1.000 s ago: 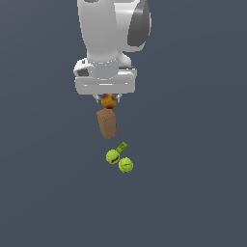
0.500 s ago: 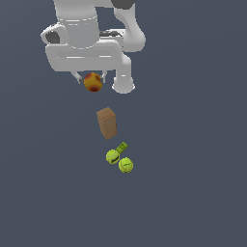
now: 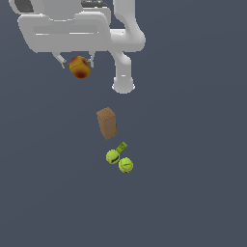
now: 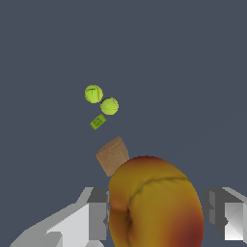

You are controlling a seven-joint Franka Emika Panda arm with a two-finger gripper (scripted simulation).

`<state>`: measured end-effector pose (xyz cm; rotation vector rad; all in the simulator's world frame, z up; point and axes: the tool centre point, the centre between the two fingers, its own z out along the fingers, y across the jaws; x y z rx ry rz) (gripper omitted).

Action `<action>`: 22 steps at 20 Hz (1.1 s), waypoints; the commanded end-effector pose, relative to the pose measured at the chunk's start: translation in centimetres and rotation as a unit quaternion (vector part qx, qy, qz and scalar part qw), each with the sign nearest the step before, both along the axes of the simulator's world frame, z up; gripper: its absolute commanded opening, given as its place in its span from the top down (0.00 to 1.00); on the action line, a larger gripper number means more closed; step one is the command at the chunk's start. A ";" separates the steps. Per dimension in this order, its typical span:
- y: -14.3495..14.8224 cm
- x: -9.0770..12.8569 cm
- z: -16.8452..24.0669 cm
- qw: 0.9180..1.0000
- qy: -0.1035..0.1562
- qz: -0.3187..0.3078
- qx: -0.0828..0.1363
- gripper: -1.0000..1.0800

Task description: Pick up a designated object from a clutter of objects.

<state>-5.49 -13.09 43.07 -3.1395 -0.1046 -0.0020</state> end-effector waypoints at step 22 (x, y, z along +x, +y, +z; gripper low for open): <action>-2.6 1.7 2.7 1.000 0.001 0.001 -0.001 1.00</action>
